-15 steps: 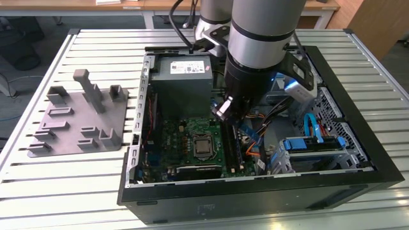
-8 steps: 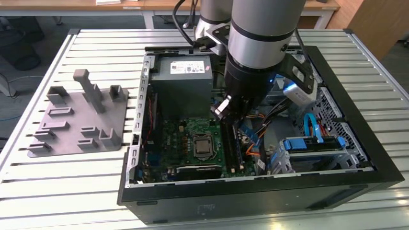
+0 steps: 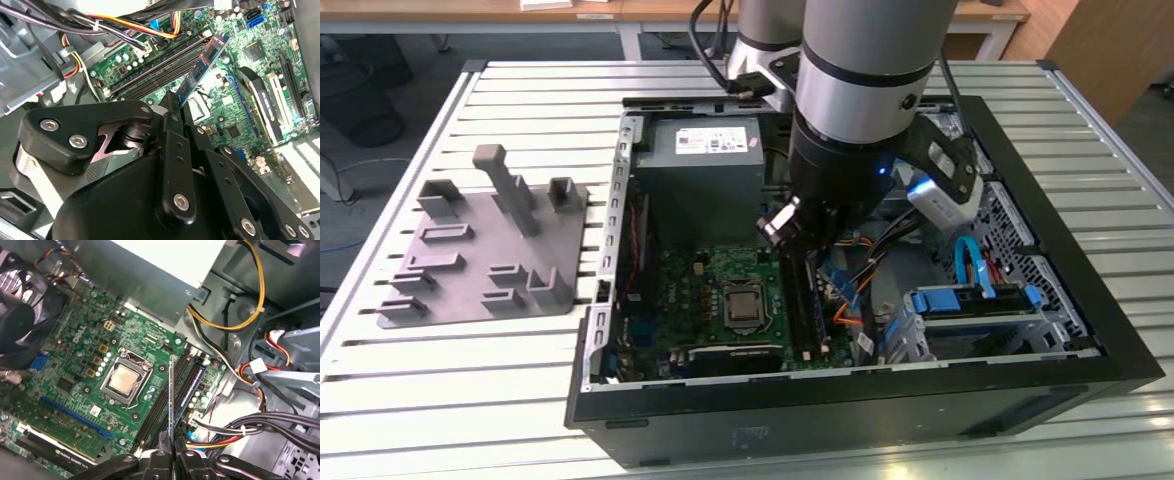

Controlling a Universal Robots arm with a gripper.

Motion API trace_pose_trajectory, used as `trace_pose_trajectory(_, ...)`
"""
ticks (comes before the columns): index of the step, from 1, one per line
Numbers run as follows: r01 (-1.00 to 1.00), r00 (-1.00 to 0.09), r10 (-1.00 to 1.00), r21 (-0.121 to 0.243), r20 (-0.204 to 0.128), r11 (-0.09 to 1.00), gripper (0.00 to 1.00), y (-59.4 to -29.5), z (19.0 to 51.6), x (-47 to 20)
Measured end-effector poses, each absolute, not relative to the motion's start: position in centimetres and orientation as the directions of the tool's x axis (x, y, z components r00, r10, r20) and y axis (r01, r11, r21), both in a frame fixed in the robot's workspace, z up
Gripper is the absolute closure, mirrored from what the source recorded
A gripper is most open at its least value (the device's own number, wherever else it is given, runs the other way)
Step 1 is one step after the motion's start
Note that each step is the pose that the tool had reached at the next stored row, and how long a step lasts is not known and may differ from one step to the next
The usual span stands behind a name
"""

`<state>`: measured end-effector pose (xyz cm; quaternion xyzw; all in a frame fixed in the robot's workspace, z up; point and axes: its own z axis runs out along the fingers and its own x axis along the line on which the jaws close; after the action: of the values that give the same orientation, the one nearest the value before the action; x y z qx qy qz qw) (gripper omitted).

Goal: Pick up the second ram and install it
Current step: 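Insert the second ram into the second slot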

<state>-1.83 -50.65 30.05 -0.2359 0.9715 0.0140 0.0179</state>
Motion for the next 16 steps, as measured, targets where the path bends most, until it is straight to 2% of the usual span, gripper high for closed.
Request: trace_pose_trajectory(16,-0.289,-0.957,-0.288,0.019,-0.041,0.957,0.86,-50.64,30.0,-1.83)
